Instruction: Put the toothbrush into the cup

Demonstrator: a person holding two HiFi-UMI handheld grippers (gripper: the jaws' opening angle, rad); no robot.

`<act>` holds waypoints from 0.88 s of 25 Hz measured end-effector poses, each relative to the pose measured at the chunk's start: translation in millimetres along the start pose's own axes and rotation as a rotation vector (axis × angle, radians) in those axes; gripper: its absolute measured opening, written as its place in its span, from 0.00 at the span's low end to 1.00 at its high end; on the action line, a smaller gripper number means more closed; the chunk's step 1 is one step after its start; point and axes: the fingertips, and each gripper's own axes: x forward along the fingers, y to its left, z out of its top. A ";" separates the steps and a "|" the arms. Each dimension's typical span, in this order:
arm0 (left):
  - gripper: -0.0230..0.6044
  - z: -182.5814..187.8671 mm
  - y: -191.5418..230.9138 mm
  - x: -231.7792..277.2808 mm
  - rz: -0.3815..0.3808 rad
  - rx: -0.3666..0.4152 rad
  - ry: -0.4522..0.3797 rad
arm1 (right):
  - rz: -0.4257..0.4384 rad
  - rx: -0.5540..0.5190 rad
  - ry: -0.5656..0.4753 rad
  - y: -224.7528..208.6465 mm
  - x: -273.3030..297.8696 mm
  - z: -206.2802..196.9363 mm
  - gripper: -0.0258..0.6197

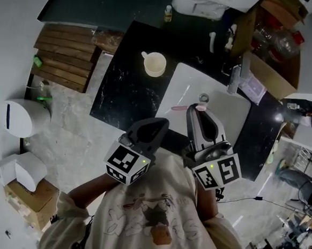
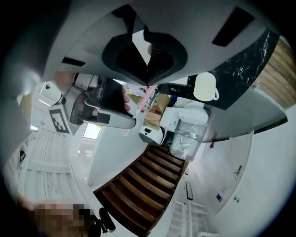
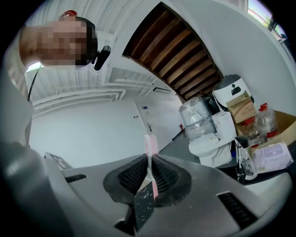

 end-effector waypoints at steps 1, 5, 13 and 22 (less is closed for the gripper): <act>0.06 -4.1 1.6 5.5 0.010 0.009 0.005 | 0.012 0.001 0.007 -4.8 1.0 -1.4 0.10; 0.06 -23.7 6.4 10.8 0.067 -0.015 0.038 | 0.051 0.015 0.032 -12.8 1.2 -5.5 0.10; 0.06 -5.9 10.0 13.6 0.120 -0.040 -0.016 | 0.085 0.013 0.006 -19.1 16.4 6.2 0.10; 0.06 9.0 45.6 15.8 0.133 -0.029 -0.050 | 0.085 -0.018 0.026 -18.3 43.7 -6.7 0.10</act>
